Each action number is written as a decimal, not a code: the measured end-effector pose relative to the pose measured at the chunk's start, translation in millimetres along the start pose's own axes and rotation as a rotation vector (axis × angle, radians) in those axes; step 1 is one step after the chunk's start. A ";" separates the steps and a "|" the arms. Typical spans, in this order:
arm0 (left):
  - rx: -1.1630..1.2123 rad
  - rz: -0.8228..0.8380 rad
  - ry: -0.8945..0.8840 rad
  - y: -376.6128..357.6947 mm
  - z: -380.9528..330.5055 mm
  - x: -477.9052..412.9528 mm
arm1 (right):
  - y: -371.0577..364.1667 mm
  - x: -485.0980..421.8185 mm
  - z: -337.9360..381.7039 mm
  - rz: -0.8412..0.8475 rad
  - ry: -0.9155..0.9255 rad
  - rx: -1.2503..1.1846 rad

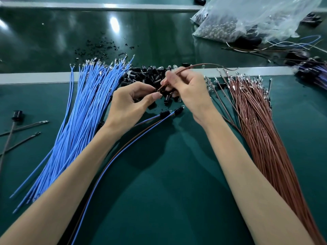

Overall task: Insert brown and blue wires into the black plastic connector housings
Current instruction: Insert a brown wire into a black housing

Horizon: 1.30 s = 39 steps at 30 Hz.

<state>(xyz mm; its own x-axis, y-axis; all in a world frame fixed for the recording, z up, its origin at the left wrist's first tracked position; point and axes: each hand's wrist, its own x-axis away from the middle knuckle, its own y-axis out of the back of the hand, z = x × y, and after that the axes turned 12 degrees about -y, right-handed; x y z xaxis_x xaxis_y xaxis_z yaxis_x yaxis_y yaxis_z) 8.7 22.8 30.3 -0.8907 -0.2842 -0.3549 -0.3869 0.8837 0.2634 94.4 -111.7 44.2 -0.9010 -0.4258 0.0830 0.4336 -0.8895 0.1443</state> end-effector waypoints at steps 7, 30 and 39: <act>0.083 0.047 0.061 2.3 -4.6 -0.3 | 0.2 -0.1 5.9 0.037 -0.144 -0.312; 0.201 0.102 0.169 0.1 -12.4 0.0 | 1.6 0.3 10.4 0.026 -0.298 -0.433; 0.190 0.137 0.187 -0.6 -10.4 1.4 | 3.7 -1.1 8.4 -0.064 -0.364 -0.411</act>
<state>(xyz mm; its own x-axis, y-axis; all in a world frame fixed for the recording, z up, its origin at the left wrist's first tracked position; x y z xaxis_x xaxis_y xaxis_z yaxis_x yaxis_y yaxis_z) 5.2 18.0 39.0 -0.9669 -0.2053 -0.1516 -0.2239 0.9674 0.1184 97.0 -113.2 52.9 -0.8312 -0.3491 0.4327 0.2722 -0.9341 -0.2308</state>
